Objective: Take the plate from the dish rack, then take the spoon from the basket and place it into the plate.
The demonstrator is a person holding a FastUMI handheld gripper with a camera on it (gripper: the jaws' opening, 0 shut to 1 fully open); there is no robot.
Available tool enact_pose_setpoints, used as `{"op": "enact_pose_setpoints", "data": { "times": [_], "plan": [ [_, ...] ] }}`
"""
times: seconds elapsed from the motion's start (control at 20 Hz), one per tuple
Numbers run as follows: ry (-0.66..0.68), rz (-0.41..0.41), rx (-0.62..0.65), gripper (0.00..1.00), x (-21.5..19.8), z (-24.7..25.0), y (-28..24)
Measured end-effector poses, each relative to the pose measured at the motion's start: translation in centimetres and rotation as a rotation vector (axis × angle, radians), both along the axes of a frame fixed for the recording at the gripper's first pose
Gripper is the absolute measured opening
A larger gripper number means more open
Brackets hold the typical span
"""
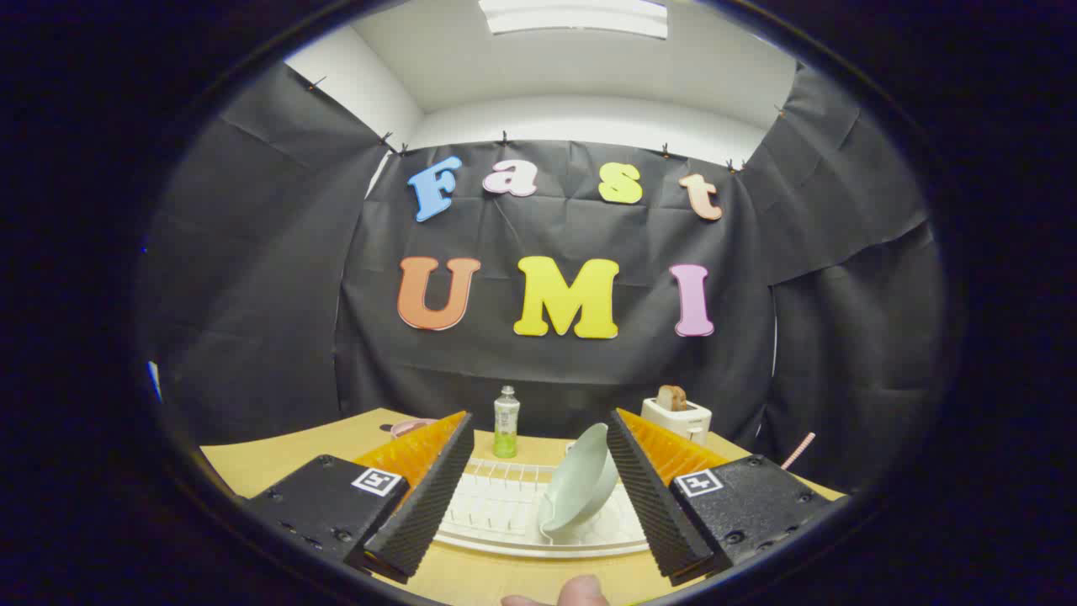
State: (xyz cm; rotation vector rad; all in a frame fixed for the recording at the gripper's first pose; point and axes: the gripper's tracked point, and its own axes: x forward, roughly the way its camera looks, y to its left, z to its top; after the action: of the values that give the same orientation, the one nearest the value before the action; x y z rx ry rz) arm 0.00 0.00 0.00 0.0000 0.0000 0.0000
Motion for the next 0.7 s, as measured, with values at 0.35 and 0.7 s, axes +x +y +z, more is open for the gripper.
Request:
{"op": "enact_pose_setpoints", "data": {
  "times": [0.35, 0.7],
  "plan": [
    [0.038, -0.038, 0.063, 1.00, 0.2, -0.9, -0.2],
    [0.026, -0.034, 0.068, 1.00, 0.0, -0.5, -1.1]
  ]
}}
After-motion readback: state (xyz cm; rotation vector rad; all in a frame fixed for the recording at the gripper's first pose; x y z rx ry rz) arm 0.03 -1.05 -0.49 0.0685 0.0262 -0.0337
